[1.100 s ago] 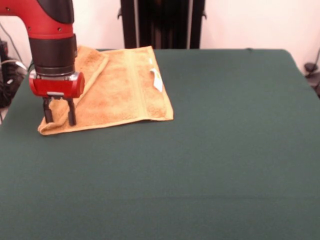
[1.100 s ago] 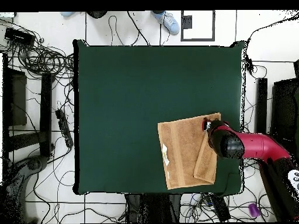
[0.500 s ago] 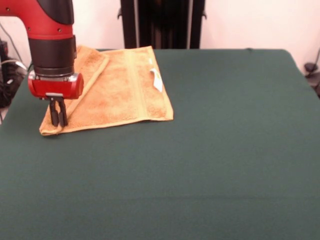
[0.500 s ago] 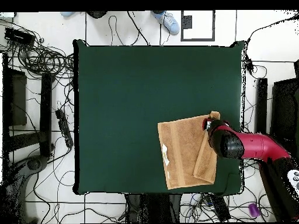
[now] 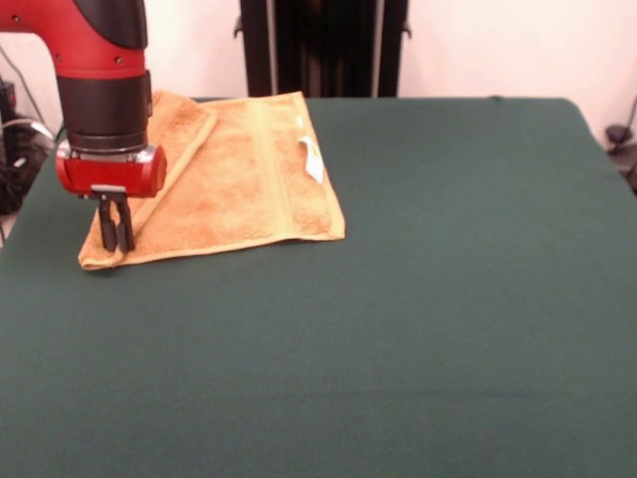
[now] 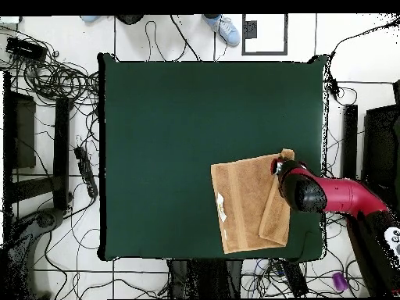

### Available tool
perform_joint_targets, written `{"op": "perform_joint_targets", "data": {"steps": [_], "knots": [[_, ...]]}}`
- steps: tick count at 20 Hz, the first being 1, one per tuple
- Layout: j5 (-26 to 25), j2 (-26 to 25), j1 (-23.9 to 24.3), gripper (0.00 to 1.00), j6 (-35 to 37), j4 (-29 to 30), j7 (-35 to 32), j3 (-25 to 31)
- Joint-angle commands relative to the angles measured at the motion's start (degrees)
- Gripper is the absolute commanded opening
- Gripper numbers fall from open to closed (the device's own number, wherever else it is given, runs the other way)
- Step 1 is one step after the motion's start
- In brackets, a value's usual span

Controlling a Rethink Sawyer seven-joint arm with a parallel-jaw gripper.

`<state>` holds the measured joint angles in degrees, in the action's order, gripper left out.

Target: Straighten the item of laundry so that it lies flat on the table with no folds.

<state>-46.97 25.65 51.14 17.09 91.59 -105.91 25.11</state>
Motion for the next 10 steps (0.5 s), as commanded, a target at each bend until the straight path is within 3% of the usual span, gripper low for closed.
{"op": "perform_joint_targets", "data": {"steps": [1,10], "knots": [[0.4,1.8,-3.2,0.00,5.7,-0.6,6.5,4.2],[2.9,1.5,1.7,0.00,14.3,-1.2,17.2,10.1]]}}
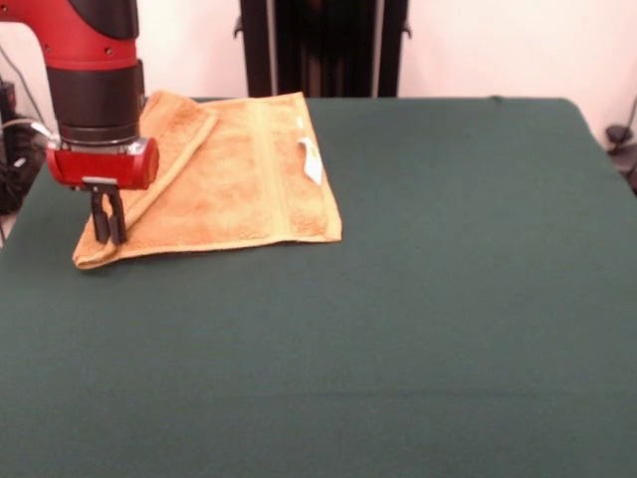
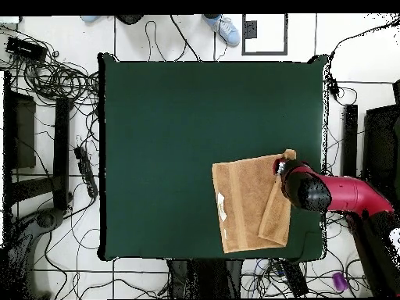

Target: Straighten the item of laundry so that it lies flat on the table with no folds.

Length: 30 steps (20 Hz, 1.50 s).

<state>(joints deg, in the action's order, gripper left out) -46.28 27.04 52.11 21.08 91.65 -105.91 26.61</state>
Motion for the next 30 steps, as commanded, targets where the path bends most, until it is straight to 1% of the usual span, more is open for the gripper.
{"op": "perform_joint_targets", "data": {"steps": [1,2,8,13,19,25,30], "knots": [[2.4,-0.6,1.5,0.00,11.7,-1.8,18.9,9.6],[2.6,-1.6,2.6,0.00,13.3,-2.5,21.2,10.9],[2.2,-4.5,4.8,0.00,18.0,-5.2,25.9,14.5],[1.9,-5.8,5.6,0.00,20.2,-6.1,27.5,15.9],[1.8,-6.6,5.8,0.00,19.9,-6.0,26.9,16.0],[1.7,-6.4,5.3,0.00,17.8,-4.9,25.1,15.2],[2.4,-5.9,5.5,0.00,19.1,-4.1,25.6,15.2]]}}
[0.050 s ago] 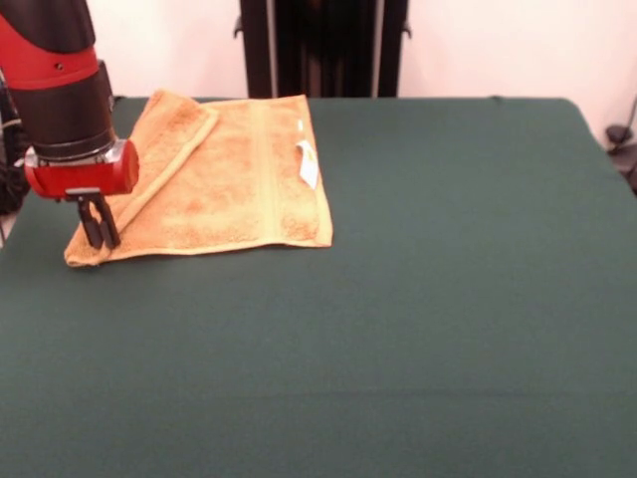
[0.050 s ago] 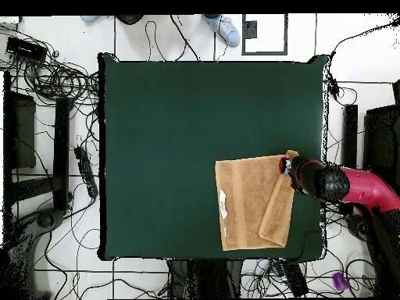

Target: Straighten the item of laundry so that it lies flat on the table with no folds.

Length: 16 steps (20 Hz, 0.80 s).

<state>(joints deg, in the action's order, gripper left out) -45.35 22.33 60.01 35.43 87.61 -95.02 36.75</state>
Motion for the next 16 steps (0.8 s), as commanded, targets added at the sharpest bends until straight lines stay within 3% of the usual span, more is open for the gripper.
{"op": "perform_joint_targets", "data": {"steps": [1,16], "knots": [[1.5,-1.0,-2.2,0.00,4.8,0.2,14.7,5.1],[5.3,2.0,-3.4,0.00,14.5,0.0,16.8,4.4]]}}
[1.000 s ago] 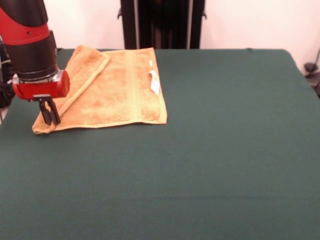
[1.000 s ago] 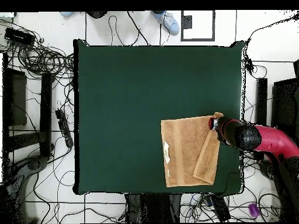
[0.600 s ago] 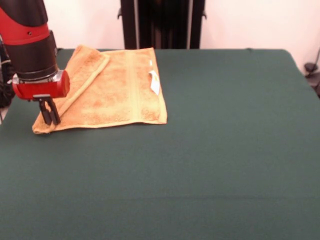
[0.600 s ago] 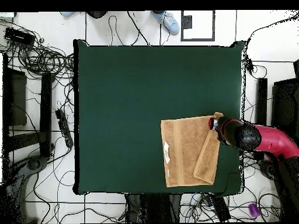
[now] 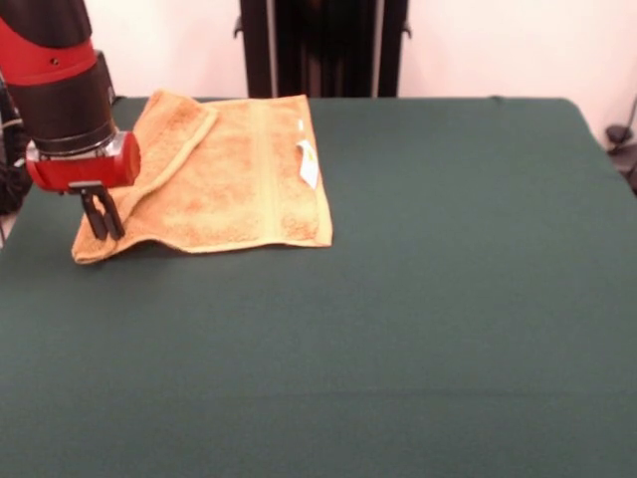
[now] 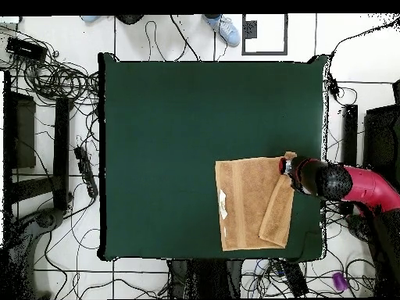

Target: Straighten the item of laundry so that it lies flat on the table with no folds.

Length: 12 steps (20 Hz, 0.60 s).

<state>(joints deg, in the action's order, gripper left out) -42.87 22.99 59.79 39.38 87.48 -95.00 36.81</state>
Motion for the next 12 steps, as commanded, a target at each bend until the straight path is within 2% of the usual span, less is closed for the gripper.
{"op": "perform_joint_targets", "data": {"steps": [1,8,12], "knots": [[2.9,1.4,-3.1,0.00,11.0,0.0,17.0,4.4],[4.4,-1.3,-2.9,0.00,16.3,-2.7,21.6,5.4],[4.8,-2.0,-2.6,0.00,16.9,-2.8,22.3,5.7]]}}
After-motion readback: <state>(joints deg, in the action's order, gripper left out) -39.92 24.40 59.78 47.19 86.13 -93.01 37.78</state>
